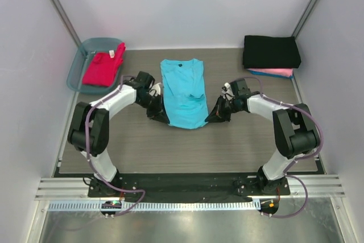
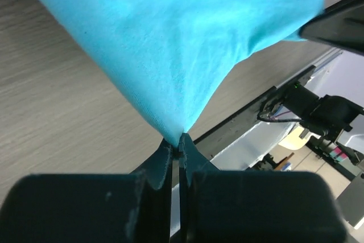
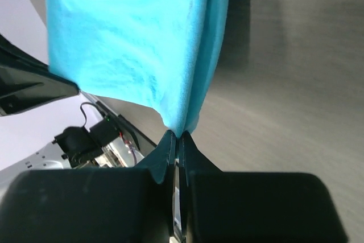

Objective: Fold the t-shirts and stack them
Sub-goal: Fold the tshirt

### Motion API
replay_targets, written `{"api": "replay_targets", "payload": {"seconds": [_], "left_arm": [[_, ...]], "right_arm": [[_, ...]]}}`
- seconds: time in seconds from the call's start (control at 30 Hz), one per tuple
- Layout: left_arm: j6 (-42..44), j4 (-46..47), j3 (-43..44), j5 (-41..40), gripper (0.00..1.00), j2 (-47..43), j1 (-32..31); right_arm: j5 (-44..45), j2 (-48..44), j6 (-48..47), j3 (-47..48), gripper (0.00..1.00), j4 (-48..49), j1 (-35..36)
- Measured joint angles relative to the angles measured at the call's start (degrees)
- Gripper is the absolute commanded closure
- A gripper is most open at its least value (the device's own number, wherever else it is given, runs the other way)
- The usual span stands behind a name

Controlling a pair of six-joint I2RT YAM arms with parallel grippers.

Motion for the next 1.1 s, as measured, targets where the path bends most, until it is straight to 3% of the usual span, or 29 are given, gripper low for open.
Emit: {"api": "replay_targets", "payload": {"seconds": [0.5, 0.9, 1.1], "left_arm": [[-0.9, -0.3, -4.6, 0.0, 0.99, -9.0, -0.3], [0.9, -1.5, 5.8, 0.0, 1.0, -9.5, -0.3], [2.7, -2.7, 10.7, -0.8, 1.0, -8.3, -0.1]], "right_arm": [[-1.5, -12.4, -4.7, -4.3, 0.99, -8.2, -0.3], [-1.4, -12.5, -7.1, 2.8, 0.99, -11.2, -0.8], [-1.4, -8.1, -7.3, 10.7, 0.99, -11.1, -2.0]]}}
